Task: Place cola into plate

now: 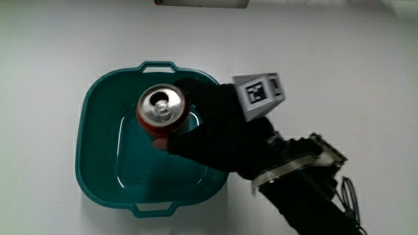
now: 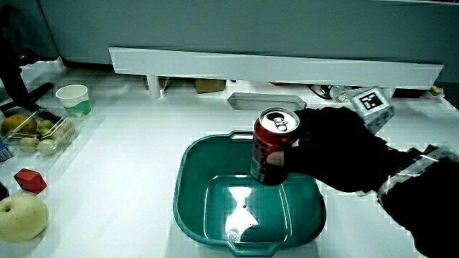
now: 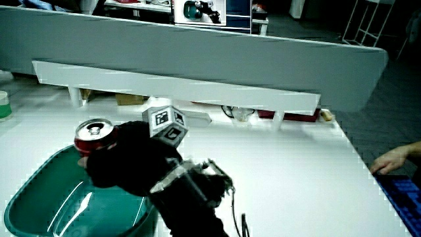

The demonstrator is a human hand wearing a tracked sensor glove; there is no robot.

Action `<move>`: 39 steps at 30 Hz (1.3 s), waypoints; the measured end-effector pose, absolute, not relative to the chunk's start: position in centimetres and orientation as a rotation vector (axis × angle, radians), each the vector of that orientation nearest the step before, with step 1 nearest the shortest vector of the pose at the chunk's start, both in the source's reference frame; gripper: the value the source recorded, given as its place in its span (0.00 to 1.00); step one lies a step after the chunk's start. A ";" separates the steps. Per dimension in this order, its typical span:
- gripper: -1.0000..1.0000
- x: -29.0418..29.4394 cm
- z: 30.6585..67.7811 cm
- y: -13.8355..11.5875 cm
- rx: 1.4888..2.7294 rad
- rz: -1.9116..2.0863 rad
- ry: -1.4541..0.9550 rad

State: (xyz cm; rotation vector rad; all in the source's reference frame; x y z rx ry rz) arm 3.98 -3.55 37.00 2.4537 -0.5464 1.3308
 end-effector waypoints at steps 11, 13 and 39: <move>0.50 1.7 39.7 -3.1 2.361 1.184 -0.362; 0.50 1.4 39.3 -3.0 2.348 1.175 -0.359; 0.33 1.8 41.2 -2.6 2.288 0.980 -0.335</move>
